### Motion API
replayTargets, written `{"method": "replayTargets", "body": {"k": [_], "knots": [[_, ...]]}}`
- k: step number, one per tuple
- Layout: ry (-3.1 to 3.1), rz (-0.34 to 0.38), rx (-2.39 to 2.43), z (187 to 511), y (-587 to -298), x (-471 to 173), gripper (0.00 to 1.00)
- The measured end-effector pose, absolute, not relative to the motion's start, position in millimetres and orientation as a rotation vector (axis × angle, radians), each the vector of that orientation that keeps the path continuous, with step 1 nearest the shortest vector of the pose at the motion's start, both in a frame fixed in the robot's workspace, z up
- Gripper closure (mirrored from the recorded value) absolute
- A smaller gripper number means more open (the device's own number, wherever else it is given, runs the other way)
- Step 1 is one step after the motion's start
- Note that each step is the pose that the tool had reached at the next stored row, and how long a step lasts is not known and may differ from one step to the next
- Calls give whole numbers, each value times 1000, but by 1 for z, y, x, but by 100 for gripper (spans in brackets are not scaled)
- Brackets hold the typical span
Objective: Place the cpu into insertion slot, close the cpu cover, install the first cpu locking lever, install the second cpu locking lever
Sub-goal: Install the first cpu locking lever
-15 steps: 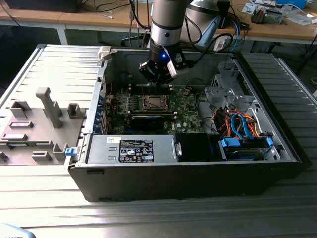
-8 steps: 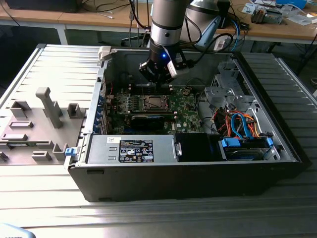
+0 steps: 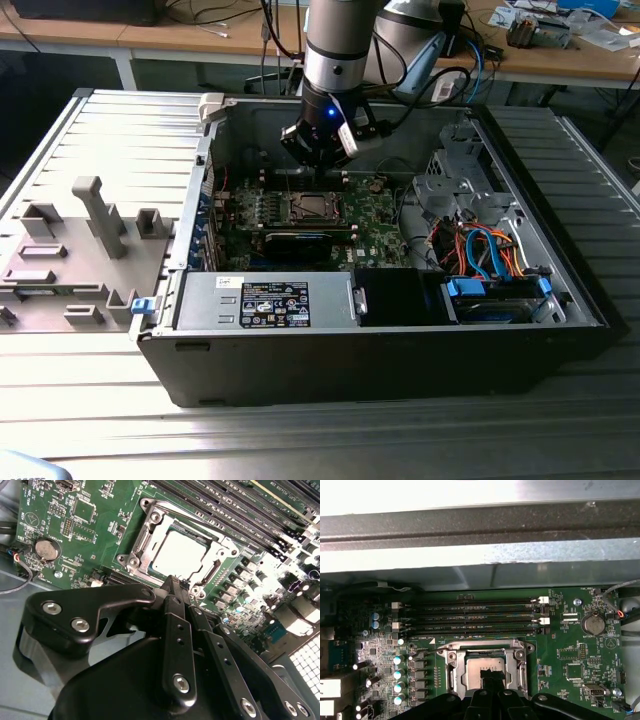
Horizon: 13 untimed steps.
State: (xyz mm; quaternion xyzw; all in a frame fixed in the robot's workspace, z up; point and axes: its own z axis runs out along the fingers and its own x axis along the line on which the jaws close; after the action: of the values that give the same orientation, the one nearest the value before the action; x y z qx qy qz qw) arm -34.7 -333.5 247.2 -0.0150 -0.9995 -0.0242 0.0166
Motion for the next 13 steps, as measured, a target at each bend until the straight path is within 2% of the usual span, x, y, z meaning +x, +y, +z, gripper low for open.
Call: {"method": "replayTargets", "body": {"k": [13], "knots": [[-3107, -75, -36, 247, -334, -35, 89]]}}
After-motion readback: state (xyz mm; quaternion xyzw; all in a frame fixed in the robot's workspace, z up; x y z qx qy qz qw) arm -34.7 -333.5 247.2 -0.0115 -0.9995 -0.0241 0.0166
